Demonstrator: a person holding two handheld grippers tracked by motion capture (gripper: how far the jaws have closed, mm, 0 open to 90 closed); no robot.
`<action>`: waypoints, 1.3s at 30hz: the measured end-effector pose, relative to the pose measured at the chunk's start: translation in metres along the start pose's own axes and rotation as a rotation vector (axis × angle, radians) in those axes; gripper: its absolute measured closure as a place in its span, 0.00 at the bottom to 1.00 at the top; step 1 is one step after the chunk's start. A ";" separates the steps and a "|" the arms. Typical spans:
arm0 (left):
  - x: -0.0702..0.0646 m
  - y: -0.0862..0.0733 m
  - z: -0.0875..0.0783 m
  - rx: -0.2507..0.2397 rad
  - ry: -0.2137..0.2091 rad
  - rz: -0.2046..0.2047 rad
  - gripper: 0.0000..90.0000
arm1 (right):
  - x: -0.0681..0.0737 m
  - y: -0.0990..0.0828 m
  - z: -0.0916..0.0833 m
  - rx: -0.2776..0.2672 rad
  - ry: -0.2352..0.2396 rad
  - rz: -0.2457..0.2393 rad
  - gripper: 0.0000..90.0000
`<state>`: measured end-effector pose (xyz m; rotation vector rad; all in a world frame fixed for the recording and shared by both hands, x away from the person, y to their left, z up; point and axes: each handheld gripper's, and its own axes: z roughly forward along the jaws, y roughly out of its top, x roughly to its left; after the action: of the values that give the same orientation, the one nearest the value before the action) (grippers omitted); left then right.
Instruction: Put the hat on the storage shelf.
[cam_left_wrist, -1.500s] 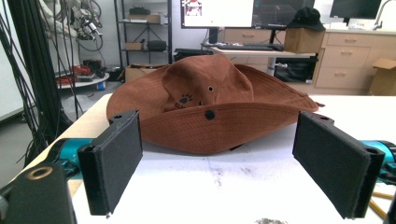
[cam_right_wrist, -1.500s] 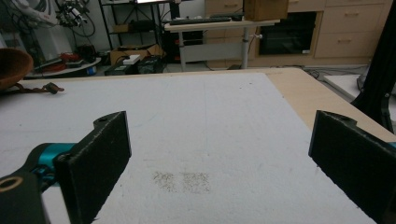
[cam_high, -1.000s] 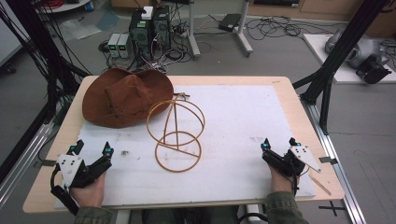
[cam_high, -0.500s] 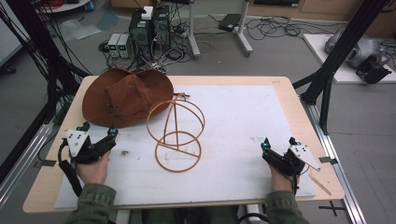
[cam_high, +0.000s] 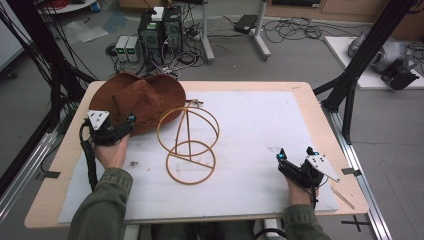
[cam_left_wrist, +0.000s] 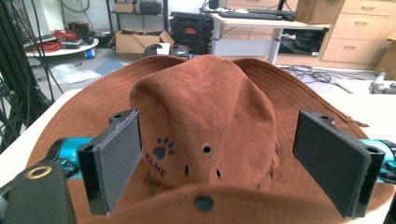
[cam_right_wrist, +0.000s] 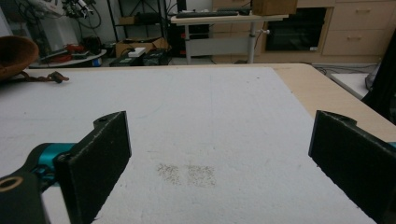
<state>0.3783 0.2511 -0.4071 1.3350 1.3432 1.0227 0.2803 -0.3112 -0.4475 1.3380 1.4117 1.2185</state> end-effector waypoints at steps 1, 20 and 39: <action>0.000 0.001 0.004 0.008 0.006 -0.002 0.18 | 0.001 0.000 0.001 0.005 0.006 0.000 0.05; -0.001 -0.014 0.050 0.109 0.010 -0.032 0.29 | 0.002 -0.001 0.002 0.009 0.009 0.008 0.05; 0.001 -0.016 0.051 0.195 0.006 -0.032 0.97 | 0.001 -0.001 0.002 0.009 0.009 0.012 0.05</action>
<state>0.4252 0.2478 -0.4328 1.4494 1.4950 0.8922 0.2823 -0.3100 -0.4488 1.3505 1.4191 1.2282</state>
